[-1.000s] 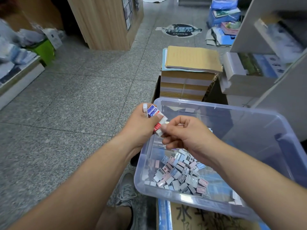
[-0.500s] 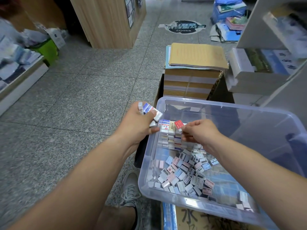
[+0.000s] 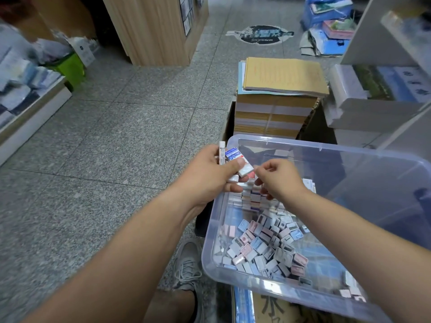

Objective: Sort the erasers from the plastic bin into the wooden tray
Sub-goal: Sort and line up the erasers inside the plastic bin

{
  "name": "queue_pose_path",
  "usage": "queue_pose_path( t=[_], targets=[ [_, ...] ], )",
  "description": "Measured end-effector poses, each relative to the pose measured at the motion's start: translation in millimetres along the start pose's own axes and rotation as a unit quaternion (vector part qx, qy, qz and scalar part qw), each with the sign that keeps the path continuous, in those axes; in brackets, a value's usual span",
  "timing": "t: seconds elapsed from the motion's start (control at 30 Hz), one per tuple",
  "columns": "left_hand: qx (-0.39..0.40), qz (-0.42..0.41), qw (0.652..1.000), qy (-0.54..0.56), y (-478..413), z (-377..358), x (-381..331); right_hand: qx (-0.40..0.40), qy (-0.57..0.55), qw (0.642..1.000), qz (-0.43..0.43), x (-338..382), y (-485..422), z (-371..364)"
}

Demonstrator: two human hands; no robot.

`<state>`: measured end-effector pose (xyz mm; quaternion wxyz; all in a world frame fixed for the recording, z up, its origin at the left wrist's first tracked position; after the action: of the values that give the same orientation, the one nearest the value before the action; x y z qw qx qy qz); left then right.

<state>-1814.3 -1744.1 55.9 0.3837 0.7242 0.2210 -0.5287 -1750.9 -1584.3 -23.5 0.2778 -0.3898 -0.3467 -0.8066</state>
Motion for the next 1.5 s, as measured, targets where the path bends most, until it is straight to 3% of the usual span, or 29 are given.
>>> queue_pose_path(
  t=[0.13, 0.23, 0.43, 0.6, 0.77, 0.97, 1.27, 1.37, 1.5],
  targets=[
    [-0.001, 0.003, 1.0, 0.001, 2, -4, 1, 0.139, -0.196, 0.97, 0.028, 38, 37, -2],
    [0.005, 0.011, 1.0, -0.007, 4, -9, 5, 0.191, -0.196, 0.96, 0.054, 51, 58, -1],
    [0.0, 0.036, 0.999, 0.033, 7, -14, 7, 0.166, -0.185, 0.967, 0.062, 46, 51, 11],
    [-0.033, 0.045, 0.997, 0.047, 6, -5, 6, 0.035, -0.08, 0.996, -0.024, 1, 21, 32],
    [-0.039, 0.061, 0.993, 0.096, 5, -6, 6, -0.009, 0.0, 0.996, -0.087, -34, -7, 25],
    [-0.032, 0.064, 0.997, 0.039, 3, -8, 8, -0.022, 0.103, 0.993, -0.058, -37, -26, 6],
    [-0.03, 0.052, 0.998, 0.024, -1, -7, 12, -0.04, 0.173, 0.984, -0.004, -21, -17, 12],
    [-0.031, 0.054, 0.997, 0.045, 0, -10, 9, -0.024, 0.079, 0.997, 0.005, -6, -5, 16],
    [-0.026, 0.052, 0.998, 0.014, 0, -16, 12, 0.107, -0.184, 0.977, -0.002, 27, 26, 10]
  ],
)
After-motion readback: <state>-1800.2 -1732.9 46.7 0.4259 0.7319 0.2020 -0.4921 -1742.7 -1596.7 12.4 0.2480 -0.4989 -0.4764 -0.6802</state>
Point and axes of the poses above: each hand's wrist, its own y-axis away from the middle knuckle, its own z-axis out of the back of the hand, x = y × z, the point moved 9 cm from there along -y, towards the middle knuckle, and after that the axes turned 4 degrees about y, right-handed, at the moved point
